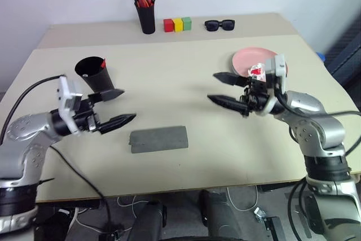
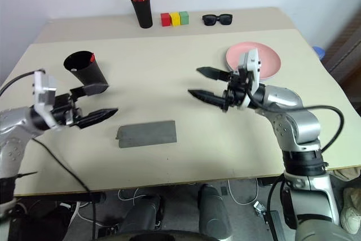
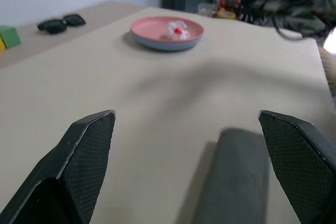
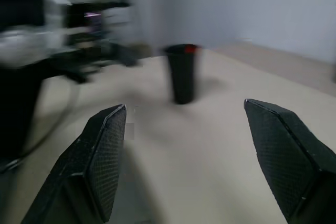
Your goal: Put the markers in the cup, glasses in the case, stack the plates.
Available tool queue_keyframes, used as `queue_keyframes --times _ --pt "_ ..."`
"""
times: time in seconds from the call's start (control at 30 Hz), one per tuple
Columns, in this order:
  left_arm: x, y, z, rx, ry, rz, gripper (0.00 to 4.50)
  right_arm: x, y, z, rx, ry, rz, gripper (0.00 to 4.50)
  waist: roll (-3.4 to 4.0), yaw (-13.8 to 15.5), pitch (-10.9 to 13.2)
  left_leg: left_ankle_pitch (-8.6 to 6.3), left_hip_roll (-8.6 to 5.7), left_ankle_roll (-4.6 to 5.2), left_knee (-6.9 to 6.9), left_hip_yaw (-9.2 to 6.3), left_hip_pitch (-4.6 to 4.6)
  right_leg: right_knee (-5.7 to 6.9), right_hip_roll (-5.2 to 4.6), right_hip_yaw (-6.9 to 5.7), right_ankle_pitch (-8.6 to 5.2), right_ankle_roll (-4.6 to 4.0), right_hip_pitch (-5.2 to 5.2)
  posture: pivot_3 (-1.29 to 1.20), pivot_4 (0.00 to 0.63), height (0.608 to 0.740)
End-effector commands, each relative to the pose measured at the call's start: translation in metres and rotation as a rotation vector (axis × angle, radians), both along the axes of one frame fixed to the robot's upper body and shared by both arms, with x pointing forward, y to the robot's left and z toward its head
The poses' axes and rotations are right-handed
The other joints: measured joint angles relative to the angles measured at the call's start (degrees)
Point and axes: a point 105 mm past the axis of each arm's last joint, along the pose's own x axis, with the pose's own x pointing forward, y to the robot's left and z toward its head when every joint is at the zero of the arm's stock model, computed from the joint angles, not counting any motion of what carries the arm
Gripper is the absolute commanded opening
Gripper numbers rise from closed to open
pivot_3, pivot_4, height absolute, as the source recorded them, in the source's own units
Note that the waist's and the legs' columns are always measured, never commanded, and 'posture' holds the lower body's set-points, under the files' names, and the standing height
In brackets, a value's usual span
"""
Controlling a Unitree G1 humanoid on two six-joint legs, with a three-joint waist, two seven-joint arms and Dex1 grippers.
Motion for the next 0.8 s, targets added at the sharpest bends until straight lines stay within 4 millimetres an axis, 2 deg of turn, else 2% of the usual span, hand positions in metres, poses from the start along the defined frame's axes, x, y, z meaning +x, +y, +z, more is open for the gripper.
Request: queue_keyframes --times 0.03,0.13,0.23,0.37,0.47,0.6,0.7,0.8 --pt "-0.013 0.023 -0.01 0.031 0.033 0.038 4.5 -0.008 -0.008 -0.028 -0.196 -0.033 0.013 3.63 0.0 0.0 0.0 0.0 0.0 0.0 0.01 0.01 -0.01 0.0 0.0 0.0 0.0 0.0 0.0 0.0 0.15 0.74" --pt "-0.019 0.017 -0.015 0.051 0.02 0.045 4.5 -0.006 -0.032 -0.04 -0.269 -0.013 -0.011 3.63 -0.03 0.6 0.0 0.0 -0.01 0.0 0.1 0.06 -0.07 -0.05 -0.01 0.0 -0.02 -0.01 0.01 0.0 0.15 0.74" --pt "-0.026 0.014 -0.018 0.053 -0.021 0.061 4.5 -0.004 -0.044 -0.041 -0.312 -0.011 -0.021 3.63 -0.04 0.8 0.0 0.0 -0.01 0.0 0.17 0.09 -0.06 -0.07 -0.05 0.01 -0.04 -0.06 0.05 0.0 0.15 0.74" --pt "-0.027 -0.006 -0.017 0.015 -0.068 0.041 4.5 0.005 -0.048 -0.03 -0.289 -0.059 -0.054 3.63 -0.04 1.5 0.0 0.0 0.0 -0.01 0.16 0.11 -0.02 -0.07 -0.05 0.0 -0.05 -0.09 0.08 0.0 0.15 0.74" --pt "-0.022 -0.011 -0.02 0.024 -0.098 0.037 4.5 0.003 -0.052 -0.031 -0.3 -0.042 -0.059 3.63 -0.04 1.7 0.0 0.0 0.0 -0.01 0.16 0.1 -0.01 -0.04 -0.05 0.0 -0.04 -0.08 0.08 0.0 0.15 0.74" --pt "-0.01 -0.016 -0.026 0.02 -0.138 0.057 4.5 -0.003 -0.07 -0.039 -0.338 -0.004 -0.087 3.63 -0.05 2.2 0.0 0.0 -0.04 -0.01 0.18 0.1 -0.02 -0.1 -0.08 0.0 -0.04 -0.08 0.14 0.0 0.15 0.74" --pt "-0.003 -0.014 -0.028 0.007 -0.169 0.101 4.5 0.003 -0.08 -0.043 -0.375 -0.001 -0.128 3.63 -0.07 1.7 0.0 0.0 -0.06 -0.01 0.21 0.14 -0.02 -0.18 -0.11 0.0 -0.04 -0.08 0.19 0.0 0.15 0.74" --pt "0.002 -0.009 -0.028 0.004 -0.189 0.134 4.5 0.012 -0.077 -0.038 -0.379 -0.035 -0.15 3.63 -0.06 1.4 0.0 0.0 -0.02 -0.01 0.18 0.14 0.07 -0.1 -0.07 0.0 -0.04 -0.09 0.19 0.0 0.15 0.74"
